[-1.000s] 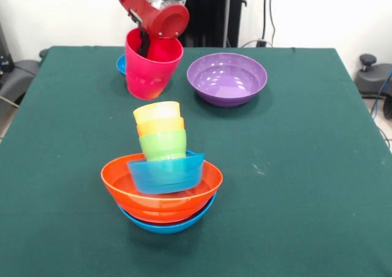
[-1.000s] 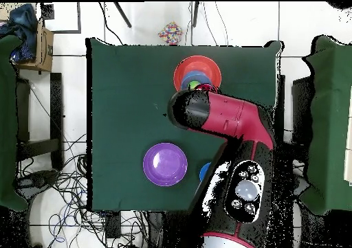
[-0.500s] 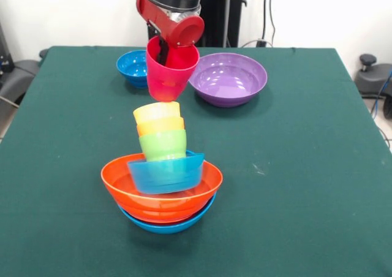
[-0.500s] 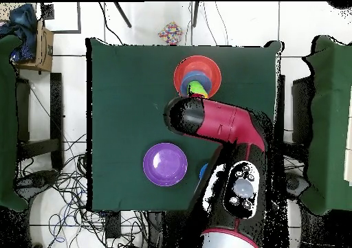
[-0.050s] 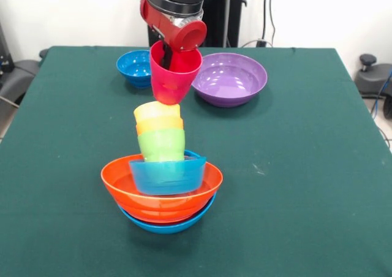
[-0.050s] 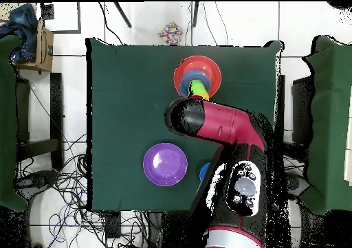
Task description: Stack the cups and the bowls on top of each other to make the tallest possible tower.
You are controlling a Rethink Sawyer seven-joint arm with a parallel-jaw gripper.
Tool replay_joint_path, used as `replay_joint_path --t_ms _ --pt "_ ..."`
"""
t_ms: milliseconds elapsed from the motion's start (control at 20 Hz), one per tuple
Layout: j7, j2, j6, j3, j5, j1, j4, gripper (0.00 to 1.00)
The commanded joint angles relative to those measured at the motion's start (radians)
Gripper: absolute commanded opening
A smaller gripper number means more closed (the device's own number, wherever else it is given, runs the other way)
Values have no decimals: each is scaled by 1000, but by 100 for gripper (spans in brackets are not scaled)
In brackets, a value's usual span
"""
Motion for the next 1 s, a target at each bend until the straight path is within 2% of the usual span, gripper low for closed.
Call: replay_joint_path --t_ms 50,250,700,1000 --pt "-78 14 -49 113 -69 -12 49 0" --pt "-84 16 -33 107 -76 -10 38 0" --pt "-85 -22 272 78 -50 37 -103 0" --pt "-90 -38 329 83 -50 31 -127 0"
